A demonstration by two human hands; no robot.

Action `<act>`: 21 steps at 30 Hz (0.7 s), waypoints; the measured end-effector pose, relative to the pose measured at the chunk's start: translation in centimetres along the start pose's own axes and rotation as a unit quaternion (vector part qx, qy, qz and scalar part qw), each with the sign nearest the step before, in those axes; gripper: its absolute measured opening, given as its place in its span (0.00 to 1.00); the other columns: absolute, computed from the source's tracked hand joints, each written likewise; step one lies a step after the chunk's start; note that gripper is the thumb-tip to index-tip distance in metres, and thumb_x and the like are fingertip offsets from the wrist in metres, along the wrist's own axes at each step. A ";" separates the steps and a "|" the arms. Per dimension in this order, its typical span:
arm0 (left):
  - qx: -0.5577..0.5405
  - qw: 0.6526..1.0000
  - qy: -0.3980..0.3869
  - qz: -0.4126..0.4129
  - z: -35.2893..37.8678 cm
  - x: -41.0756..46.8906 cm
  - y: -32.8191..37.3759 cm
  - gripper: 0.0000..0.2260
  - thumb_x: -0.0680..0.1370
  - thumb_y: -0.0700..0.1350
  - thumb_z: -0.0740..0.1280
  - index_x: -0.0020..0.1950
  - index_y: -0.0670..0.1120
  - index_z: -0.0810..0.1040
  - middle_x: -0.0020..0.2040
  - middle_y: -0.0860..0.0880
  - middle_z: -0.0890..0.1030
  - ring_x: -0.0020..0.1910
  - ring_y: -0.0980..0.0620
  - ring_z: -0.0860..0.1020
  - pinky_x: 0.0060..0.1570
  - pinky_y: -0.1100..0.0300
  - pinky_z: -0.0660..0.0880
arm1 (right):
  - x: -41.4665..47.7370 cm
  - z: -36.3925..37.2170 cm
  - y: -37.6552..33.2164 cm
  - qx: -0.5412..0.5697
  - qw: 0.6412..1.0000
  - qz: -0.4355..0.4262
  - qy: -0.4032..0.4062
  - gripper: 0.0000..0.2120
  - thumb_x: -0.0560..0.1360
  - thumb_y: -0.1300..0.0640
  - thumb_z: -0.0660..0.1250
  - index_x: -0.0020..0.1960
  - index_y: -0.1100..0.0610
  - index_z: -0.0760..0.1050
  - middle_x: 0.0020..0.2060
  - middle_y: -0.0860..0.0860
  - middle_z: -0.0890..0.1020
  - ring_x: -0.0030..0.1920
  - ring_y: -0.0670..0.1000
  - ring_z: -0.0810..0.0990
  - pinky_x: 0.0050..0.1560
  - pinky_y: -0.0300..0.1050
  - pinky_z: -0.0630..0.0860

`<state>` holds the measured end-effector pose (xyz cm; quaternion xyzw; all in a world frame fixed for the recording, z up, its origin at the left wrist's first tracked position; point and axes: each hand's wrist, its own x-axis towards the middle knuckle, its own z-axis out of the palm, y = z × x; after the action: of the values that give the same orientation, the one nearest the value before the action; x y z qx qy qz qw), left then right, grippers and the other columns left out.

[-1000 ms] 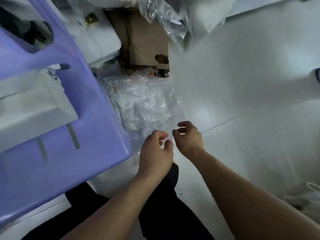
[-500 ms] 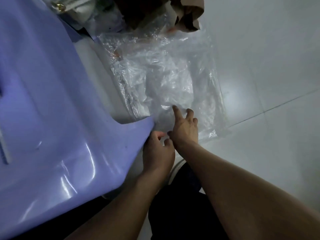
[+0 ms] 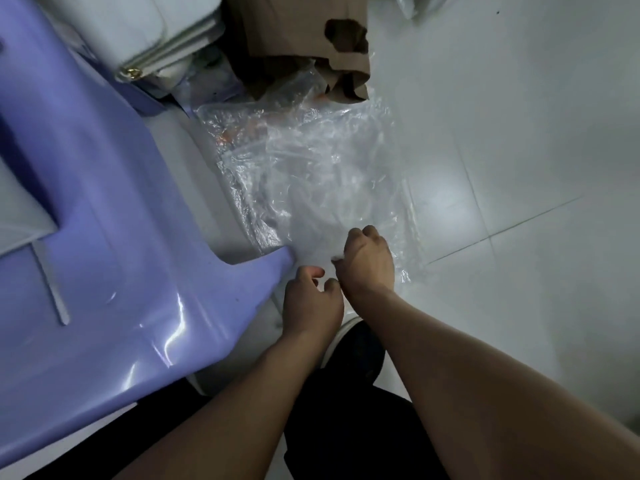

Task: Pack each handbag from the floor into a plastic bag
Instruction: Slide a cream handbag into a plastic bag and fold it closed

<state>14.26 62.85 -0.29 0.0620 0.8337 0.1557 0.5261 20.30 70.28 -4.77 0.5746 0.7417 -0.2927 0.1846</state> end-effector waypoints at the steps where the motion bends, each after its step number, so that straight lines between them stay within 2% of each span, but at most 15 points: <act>1: 0.001 1.000 -0.002 0.001 -0.2 -0.5 0.2 0.14 0.79 0.45 0.63 0.65 0.47 0.74 0.63 0.45 0.77 0.60 0.46 0.76 0.53 0.60 0.67 | -0.5 -0.7 0.1 -0.003 1.000 0.003 0.011 0.14 0.78 0.55 0.71 0.58 0.62 0.75 0.57 0.57 0.77 0.58 0.60 0.77 0.56 0.51 0.74; 4: -0.005 1.000 -0.013 0.007 -0.9 -2.3 1.1 0.14 0.80 0.48 0.63 0.66 0.48 0.73 0.64 0.45 0.77 0.61 0.46 0.75 0.55 0.59 0.67 | -2.4 -3.3 0.5 -0.016 0.998 0.010 0.061 0.10 0.77 0.56 0.68 0.55 0.61 0.76 0.53 0.56 0.78 0.56 0.60 0.75 0.54 0.51 0.70; 6: -0.048 0.998 -0.039 0.006 -1.7 -3.8 2.2 0.17 0.81 0.54 0.62 0.67 0.49 0.72 0.64 0.46 0.77 0.61 0.46 0.76 0.58 0.58 0.69 | -3.9 -5.2 0.8 0.006 0.995 0.014 0.100 0.09 0.76 0.54 0.67 0.49 0.61 0.77 0.50 0.55 0.76 0.55 0.61 0.71 0.54 0.52 0.68; 8: -0.146 0.985 -0.087 -0.039 -2.8 -5.5 3.7 0.32 0.75 0.69 0.61 0.73 0.52 0.67 0.68 0.48 0.74 0.63 0.45 0.75 0.66 0.51 0.70 | -5.4 -6.9 0.9 0.078 0.988 0.005 0.133 0.11 0.76 0.52 0.68 0.41 0.59 0.75 0.50 0.54 0.73 0.54 0.60 0.69 0.55 0.53 0.70; 10: -0.238 0.960 -0.124 -0.085 -4.3 -7.4 5.4 0.46 0.64 0.80 0.59 0.77 0.60 0.57 0.74 0.53 0.67 0.69 0.44 0.70 0.67 0.41 0.70 | -7.1 -8.8 0.7 0.161 0.976 -0.019 0.148 0.15 0.76 0.52 0.70 0.35 0.56 0.70 0.54 0.54 0.71 0.56 0.59 0.69 0.54 0.49 0.71; 11: -0.275 0.948 -0.136 -0.086 -5.0 -8.4 6.5 0.50 0.59 0.82 0.60 0.77 0.63 0.55 0.75 0.54 0.65 0.71 0.44 0.69 0.66 0.39 0.71 | -8.0 -9.8 0.3 0.188 0.970 -0.036 0.151 0.16 0.76 0.52 0.71 0.34 0.55 0.68 0.57 0.54 0.70 0.57 0.58 0.71 0.53 0.47 0.71; 13: -0.322 0.934 -0.140 -0.068 -6.8 -10.1 8.6 0.54 0.54 0.82 0.65 0.76 0.62 0.56 0.74 0.48 0.67 0.69 0.45 0.74 0.61 0.41 0.75 | -10.0 -11.7 -1.0 0.203 0.965 -0.085 0.146 0.17 0.74 0.50 0.72 0.33 0.54 0.68 0.58 0.53 0.71 0.55 0.58 0.76 0.51 0.46 0.74; 16: -0.310 0.943 -0.122 -0.028 -10.4 -11.9 10.9 0.46 0.61 0.70 0.72 0.73 0.52 0.64 0.60 0.44 0.79 0.56 0.47 0.82 0.55 0.48 0.80 | -13.4 -14.7 -4.0 0.189 0.958 -0.181 0.117 0.14 0.72 0.45 0.68 0.38 0.55 0.70 0.56 0.52 0.75 0.52 0.56 0.78 0.49 0.47 0.77; 18: -0.278 0.953 -0.118 -0.014 -13.5 -12.4 11.6 0.42 0.60 0.66 0.69 0.69 0.47 0.71 0.54 0.46 0.83 0.50 0.45 0.84 0.54 0.47 0.81 | -15.1 -16.6 -5.6 0.187 0.949 -0.226 0.113 0.15 0.72 0.44 0.65 0.46 0.56 0.73 0.54 0.49 0.76 0.52 0.52 0.76 0.51 0.42 0.74; 20: -0.284 0.955 -0.085 0.000 -16.8 -12.4 12.2 0.30 0.64 0.61 0.68 0.61 0.47 0.77 0.48 0.46 0.84 0.44 0.45 0.83 0.51 0.47 0.79 | -16.1 -18.7 -7.2 0.236 0.944 -0.199 0.114 0.15 0.72 0.43 0.62 0.54 0.52 0.70 0.54 0.47 0.78 0.53 0.49 0.76 0.53 0.41 0.72; 21: -0.298 0.952 -0.065 0.018 -18.9 -12.9 12.7 0.20 0.67 0.55 0.68 0.55 0.46 0.79 0.43 0.46 0.82 0.39 0.46 0.81 0.47 0.49 0.78 | -16.4 -19.8 -8.2 0.287 0.939 -0.146 0.121 0.14 0.72 0.43 0.59 0.54 0.48 0.68 0.55 0.46 0.79 0.54 0.48 0.76 0.53 0.42 0.72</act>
<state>2.21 67.68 22.40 -0.0730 0.7123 0.4020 0.5707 18.11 69.49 22.15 0.5199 0.7184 -0.4452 -0.1242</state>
